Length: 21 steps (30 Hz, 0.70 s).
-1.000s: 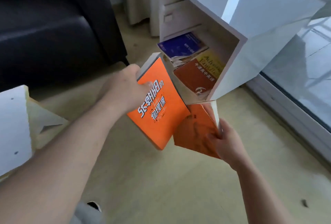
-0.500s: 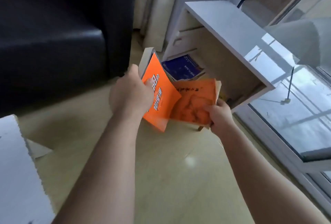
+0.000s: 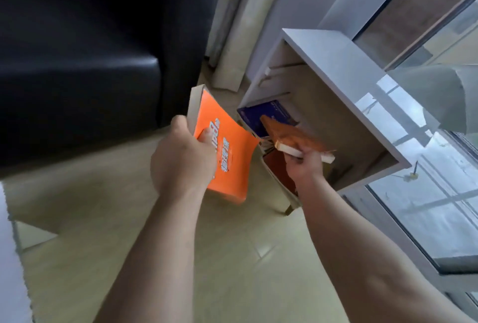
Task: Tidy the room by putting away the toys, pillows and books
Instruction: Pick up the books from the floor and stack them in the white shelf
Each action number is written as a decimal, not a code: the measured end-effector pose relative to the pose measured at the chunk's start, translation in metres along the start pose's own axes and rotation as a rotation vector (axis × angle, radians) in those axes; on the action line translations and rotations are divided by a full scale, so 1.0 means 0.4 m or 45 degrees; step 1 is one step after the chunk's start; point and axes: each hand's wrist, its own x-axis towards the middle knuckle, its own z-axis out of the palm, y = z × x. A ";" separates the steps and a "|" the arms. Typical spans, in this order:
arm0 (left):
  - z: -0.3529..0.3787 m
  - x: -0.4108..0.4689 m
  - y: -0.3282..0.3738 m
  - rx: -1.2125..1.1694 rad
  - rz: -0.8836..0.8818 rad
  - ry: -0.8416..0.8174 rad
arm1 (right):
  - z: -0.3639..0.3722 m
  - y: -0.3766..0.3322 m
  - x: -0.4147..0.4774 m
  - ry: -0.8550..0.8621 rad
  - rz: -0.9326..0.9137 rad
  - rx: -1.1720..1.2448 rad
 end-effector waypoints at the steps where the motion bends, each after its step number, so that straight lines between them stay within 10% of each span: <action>1: -0.001 0.006 -0.012 -0.004 -0.010 0.011 | -0.005 0.004 0.026 -0.021 -0.064 -0.041; 5: 0.007 0.022 -0.058 -0.014 0.029 0.013 | 0.004 0.027 0.114 -0.387 -0.060 -0.499; 9: 0.017 0.066 -0.087 -0.077 0.011 0.009 | 0.129 0.048 0.212 -0.214 0.067 0.021; 16: 0.042 0.120 -0.103 -0.076 0.147 0.030 | 0.169 0.133 0.186 -0.536 0.335 -1.698; 21: 0.064 0.137 -0.096 -0.129 0.134 -0.150 | 0.144 0.108 0.124 -1.290 0.306 -1.694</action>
